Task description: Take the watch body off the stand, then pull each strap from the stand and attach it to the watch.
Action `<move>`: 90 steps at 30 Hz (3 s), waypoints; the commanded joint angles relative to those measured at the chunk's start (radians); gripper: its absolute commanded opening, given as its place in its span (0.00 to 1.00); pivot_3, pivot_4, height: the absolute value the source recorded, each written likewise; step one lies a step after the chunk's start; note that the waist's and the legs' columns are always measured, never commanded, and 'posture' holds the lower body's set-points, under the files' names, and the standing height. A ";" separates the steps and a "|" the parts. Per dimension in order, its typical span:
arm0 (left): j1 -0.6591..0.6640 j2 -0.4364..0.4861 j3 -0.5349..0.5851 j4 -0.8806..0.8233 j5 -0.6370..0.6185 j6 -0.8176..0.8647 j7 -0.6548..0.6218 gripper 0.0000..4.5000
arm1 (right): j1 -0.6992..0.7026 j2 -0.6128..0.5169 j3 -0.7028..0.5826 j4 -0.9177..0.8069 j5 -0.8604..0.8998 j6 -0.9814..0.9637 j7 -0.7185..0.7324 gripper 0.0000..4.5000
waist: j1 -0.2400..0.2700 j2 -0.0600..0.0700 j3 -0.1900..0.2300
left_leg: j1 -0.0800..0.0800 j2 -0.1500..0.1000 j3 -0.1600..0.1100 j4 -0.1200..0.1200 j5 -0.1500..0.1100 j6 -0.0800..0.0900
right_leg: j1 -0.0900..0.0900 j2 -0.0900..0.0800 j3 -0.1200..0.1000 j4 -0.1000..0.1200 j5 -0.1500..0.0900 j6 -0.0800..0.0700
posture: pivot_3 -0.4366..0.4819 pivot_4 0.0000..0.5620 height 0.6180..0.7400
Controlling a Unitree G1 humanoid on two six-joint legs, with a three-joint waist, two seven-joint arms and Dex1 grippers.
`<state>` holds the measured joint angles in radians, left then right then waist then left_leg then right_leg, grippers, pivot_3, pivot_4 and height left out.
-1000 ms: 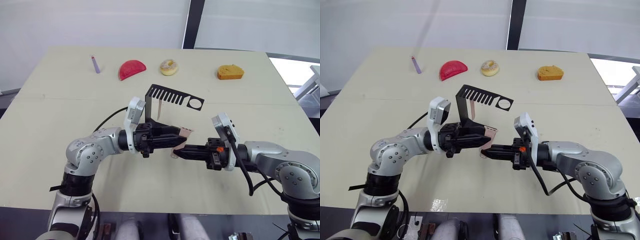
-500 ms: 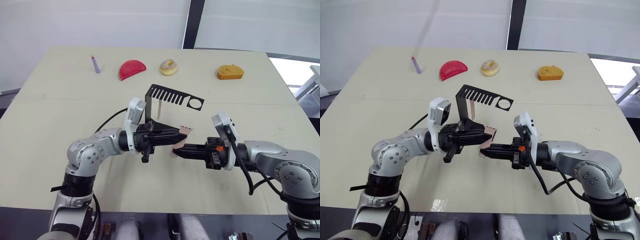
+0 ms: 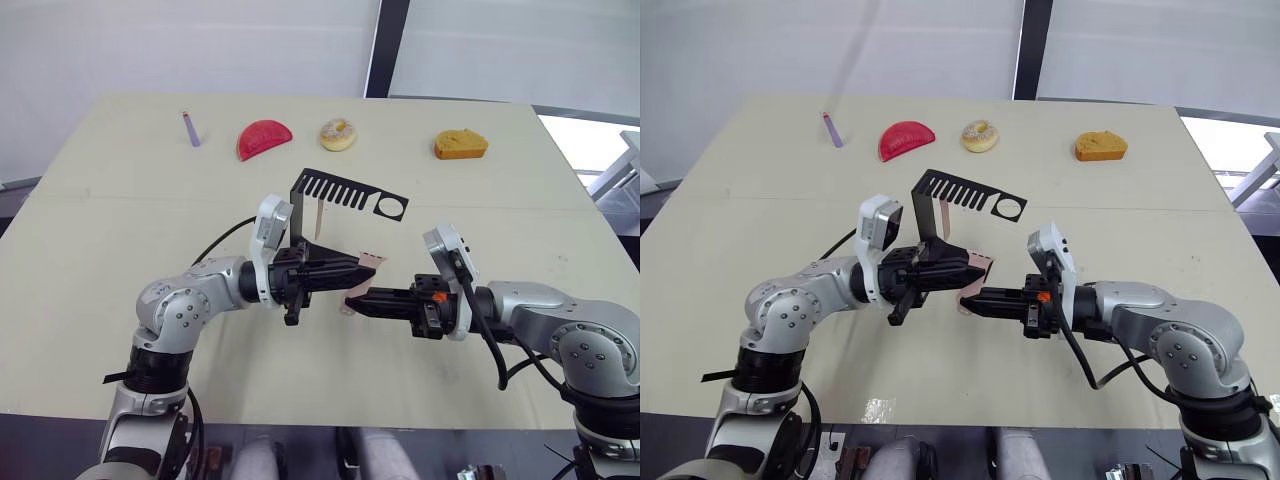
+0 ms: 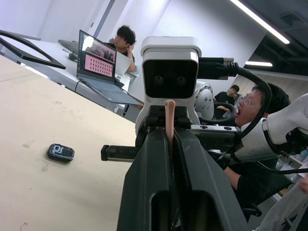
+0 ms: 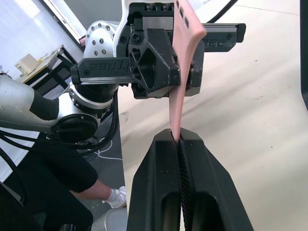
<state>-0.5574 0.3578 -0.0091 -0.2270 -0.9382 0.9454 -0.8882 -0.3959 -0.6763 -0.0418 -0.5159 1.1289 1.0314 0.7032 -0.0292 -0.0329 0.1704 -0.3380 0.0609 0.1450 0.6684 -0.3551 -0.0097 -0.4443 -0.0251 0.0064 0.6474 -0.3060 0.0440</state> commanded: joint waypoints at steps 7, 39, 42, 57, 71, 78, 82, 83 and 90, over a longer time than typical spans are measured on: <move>-0.016 -0.009 -0.007 -0.016 0.001 -0.027 -0.005 0.06 | -0.010 -0.007 -0.013 -0.023 0.015 0.000 -0.011 0.00 | 0.000 0.000 0.000 | 0.000 0.000 0.000 0.000 0.000 0.000 | 0.000 0.000 0.000 0.000 0.000 0.000 | 0.48 0.27 0.98; -0.028 -0.008 -0.012 0.002 0.020 -0.052 -0.020 0.55 | -0.004 -0.013 -0.017 -0.029 0.013 0.001 -0.015 0.00 | 0.000 0.000 0.000 | 0.000 0.000 0.000 0.000 0.000 0.000 | 0.000 0.000 0.000 0.000 0.000 0.000 | 0.48 0.27 0.98; -0.028 0.000 -0.013 0.004 0.019 -0.044 -0.028 0.26 | -0.004 -0.013 -0.019 -0.029 0.015 0.002 -0.017 0.00 | 0.000 0.000 0.000 | 0.000 0.000 0.000 0.000 0.000 0.000 | 0.000 0.000 0.000 0.000 0.000 0.000 | 0.48 0.27 0.98; -0.018 -0.003 -0.021 -0.012 0.016 -0.034 -0.019 0.05 | -0.004 -0.010 -0.019 -0.032 0.020 0.004 -0.025 0.00 | 0.000 0.000 0.000 | 0.000 0.000 0.000 0.000 0.000 0.000 | 0.000 0.000 0.000 0.000 0.000 0.000 | 0.48 0.27 0.98; -0.024 -0.005 -0.020 -0.004 0.013 -0.033 -0.038 0.02 | -0.002 -0.019 -0.029 -0.042 0.015 0.001 -0.025 0.00 | 0.000 0.000 0.000 | 0.000 0.000 0.000 0.000 0.000 0.000 | 0.000 0.000 0.000 0.000 0.000 0.000 | 0.48 0.27 0.98; -0.040 0.013 -0.020 0.004 0.057 -0.094 -0.063 0.00 | 0.077 -0.097 -0.112 -0.125 0.035 -0.019 -0.019 0.32 | 0.002 0.000 0.000 | 0.000 0.000 0.000 0.000 0.000 0.000 | 0.000 0.000 0.000 -0.001 0.000 0.000 | 0.48 0.27 0.98; -0.038 0.057 -0.039 -0.001 0.095 -0.135 -0.124 0.00 | 0.244 -0.144 -0.276 -0.239 0.076 -0.040 -0.088 0.77 | 0.003 0.000 0.000 | -0.001 0.000 -0.001 -0.001 0.000 0.000 | 0.000 0.000 0.000 -0.001 0.000 0.000 | 0.48 0.27 0.98; -0.036 0.067 -0.046 -0.001 0.104 -0.145 -0.139 0.00 | 0.284 -0.149 -0.308 -0.261 0.070 -0.048 -0.108 0.89 | 0.004 0.000 0.000 | -0.001 0.000 -0.001 -0.001 0.000 0.000 | 0.000 0.000 0.000 -0.001 0.000 0.000 | 0.48 0.27 0.98; -0.034 0.124 -0.139 0.061 0.260 -0.336 -0.290 0.00 | 0.713 -0.034 -0.582 -0.406 -0.123 -0.142 -0.306 1.00 | 0.004 0.000 0.000 | 0.000 -0.001 0.000 -0.001 0.000 0.000 | 0.001 0.000 0.001 -0.002 0.000 0.000 | 0.48 0.27 0.98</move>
<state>-0.5803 0.4814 -0.1321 -0.1688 -0.7067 0.6637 -1.1376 0.2736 -0.7279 -0.5583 -0.8611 1.0514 0.9320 0.4363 -0.0253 -0.0330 0.1703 -0.3378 0.0603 0.1449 0.6675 -0.3547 -0.0101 -0.4431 -0.0249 0.0068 0.6458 -0.3060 0.0443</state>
